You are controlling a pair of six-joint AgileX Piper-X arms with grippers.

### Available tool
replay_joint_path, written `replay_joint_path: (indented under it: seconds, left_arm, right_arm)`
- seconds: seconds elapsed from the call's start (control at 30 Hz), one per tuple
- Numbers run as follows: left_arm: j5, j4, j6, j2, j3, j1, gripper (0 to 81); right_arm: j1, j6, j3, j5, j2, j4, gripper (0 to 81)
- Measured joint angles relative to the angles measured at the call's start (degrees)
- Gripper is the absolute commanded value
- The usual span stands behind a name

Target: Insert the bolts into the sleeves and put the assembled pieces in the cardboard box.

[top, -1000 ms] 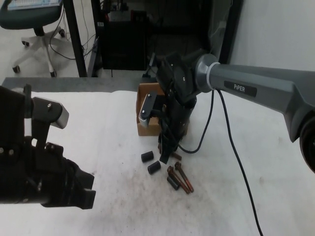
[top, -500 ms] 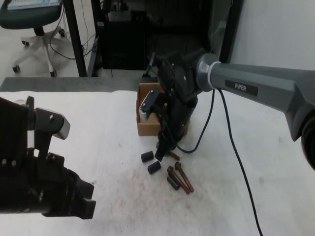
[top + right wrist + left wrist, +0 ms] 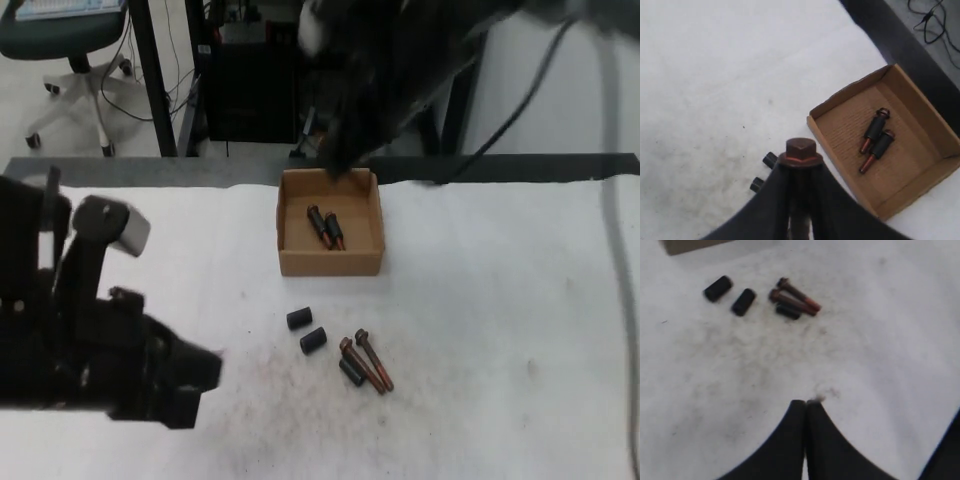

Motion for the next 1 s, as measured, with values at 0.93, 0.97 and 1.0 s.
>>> replay_joint_path:
  seconds: [0.93, 0.97, 1.0]
  left_arm:
    - [-20.47, 27.54, 18.46, 54.77, -50.17, -13.04, 49.4]
    - [-20.81, 27.54, 18.46, 54.9, -50.17, -13.08, 49.7]
    - [-22.5, 27.31, 18.97, 55.29, -50.6, -13.22, 49.5]
  right_arm:
    - [-21.55, 8.06, 42.06, -11.63, -49.26, -7.83, 0.8]
    - [-21.55, 8.06, 42.49, -11.78, -49.25, -7.83, 0.8]
    - [-21.55, 8.06, 43.08, -11.79, -49.25, -7.83, 0.8]
